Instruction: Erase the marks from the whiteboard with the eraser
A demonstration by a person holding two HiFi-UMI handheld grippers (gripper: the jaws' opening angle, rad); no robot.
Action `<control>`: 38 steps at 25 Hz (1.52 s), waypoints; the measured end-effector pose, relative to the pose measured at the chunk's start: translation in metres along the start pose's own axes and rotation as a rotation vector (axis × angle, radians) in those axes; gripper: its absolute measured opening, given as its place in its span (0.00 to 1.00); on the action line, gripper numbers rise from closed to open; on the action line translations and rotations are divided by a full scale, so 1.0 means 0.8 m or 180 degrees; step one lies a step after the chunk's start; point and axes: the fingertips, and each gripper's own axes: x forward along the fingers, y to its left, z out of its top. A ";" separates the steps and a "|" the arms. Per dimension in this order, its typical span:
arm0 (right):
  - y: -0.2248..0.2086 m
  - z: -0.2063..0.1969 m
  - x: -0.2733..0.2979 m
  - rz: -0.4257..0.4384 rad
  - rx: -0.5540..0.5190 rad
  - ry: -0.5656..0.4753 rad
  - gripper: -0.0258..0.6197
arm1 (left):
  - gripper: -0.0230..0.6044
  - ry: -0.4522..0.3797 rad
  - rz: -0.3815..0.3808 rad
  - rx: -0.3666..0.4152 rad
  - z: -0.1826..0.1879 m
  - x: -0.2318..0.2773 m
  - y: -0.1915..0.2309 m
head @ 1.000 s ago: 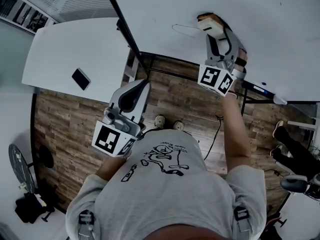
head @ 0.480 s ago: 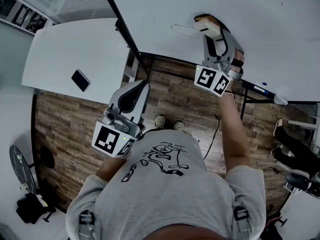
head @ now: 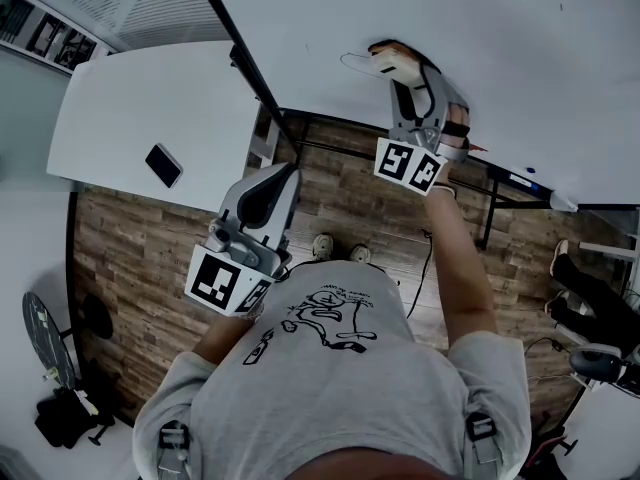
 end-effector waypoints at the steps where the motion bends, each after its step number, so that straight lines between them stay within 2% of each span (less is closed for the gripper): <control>1: 0.001 0.000 0.000 0.0000 -0.0009 -0.0008 0.43 | 0.07 0.0001 0.0003 -0.0003 -0.001 0.000 0.000; 12: 0.018 0.001 -0.002 0.0071 -0.0021 -0.0106 0.43 | 0.07 0.0001 0.0018 0.0004 0.001 0.002 -0.003; 30: 0.170 -0.034 0.016 0.0637 -0.0455 0.0099 0.43 | 0.07 0.0043 0.0230 0.0008 0.000 -0.027 0.012; 34: 0.169 -0.027 0.007 0.0781 -0.0318 0.0181 0.44 | 0.07 0.0038 0.0235 -0.0009 -0.001 -0.036 0.011; 38: 0.130 0.012 -0.016 0.0677 -0.0115 0.0041 0.44 | 0.07 0.0019 0.0234 -0.0034 -0.002 -0.044 0.015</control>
